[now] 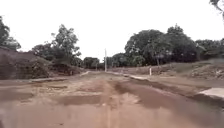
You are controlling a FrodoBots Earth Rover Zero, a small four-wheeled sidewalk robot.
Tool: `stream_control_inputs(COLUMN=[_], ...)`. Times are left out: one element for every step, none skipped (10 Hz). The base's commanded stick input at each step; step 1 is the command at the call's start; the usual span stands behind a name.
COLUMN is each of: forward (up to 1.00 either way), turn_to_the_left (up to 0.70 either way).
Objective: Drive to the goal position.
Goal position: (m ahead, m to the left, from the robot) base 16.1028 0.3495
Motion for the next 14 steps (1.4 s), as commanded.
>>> stream_control_inputs(forward=[1.0, 1.0, 1.0, 1.0, 1.0, 1.0, 1.0, 1.0, 1.0, 1.0, 1.0, 1.0, 1.0, 1.0], turn_to_the_left=[0.0, 0.0, 0.0, 0.0, 0.0, 0.0, 0.0, 0.0, 0.0, 0.0, 0.0, 0.0, 0.0, 0.0])
